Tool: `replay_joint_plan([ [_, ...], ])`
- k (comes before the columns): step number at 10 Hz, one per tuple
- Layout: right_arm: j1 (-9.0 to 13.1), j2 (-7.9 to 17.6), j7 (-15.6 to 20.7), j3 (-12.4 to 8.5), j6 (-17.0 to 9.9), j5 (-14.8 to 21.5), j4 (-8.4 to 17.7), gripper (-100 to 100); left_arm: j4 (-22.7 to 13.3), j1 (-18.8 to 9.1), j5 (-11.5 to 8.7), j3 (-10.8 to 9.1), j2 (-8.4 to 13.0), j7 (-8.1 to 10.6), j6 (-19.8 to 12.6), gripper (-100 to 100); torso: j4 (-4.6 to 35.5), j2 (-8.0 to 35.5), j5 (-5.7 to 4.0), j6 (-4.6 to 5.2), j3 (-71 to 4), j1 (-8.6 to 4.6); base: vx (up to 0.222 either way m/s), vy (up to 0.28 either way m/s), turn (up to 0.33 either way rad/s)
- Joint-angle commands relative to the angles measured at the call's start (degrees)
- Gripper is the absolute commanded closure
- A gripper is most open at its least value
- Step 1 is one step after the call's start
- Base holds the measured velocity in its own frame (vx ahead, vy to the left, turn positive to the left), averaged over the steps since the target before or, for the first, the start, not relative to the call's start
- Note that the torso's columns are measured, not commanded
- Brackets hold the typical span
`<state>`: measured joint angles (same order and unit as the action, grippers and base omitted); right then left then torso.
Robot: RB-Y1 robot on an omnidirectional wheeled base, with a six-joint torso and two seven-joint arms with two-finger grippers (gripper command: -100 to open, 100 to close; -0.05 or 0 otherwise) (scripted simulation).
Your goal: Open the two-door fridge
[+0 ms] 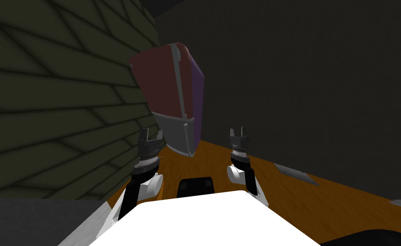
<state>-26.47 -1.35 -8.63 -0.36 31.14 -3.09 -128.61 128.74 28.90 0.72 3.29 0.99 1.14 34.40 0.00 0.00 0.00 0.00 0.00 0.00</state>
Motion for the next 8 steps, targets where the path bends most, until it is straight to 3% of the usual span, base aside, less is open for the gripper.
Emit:
replay_joint_plan([
  [1, 0.0, 0.0, 0.0, 0.0, 0.0, 0.0, 0.0, 0, 0.0, 0.0, 0.0, 0.0, 0.0, 0.0, 0.0, 0, 2.3, 2.3, 0.0, 0.0, -4.7, 0.0, 0.0, 0.0, 0.0],
  [8, 0.0, 0.0, 0.0, 0.0, 0.0, 0.0, 0.0, 0, 0.0, 0.0, 0.0, 0.0, 0.0, 0.0, 0.0, 0, 31.1, 31.2, 0.0, 0.0, -62.3, 0.0, 0.0, 0.0, 0.0],
])
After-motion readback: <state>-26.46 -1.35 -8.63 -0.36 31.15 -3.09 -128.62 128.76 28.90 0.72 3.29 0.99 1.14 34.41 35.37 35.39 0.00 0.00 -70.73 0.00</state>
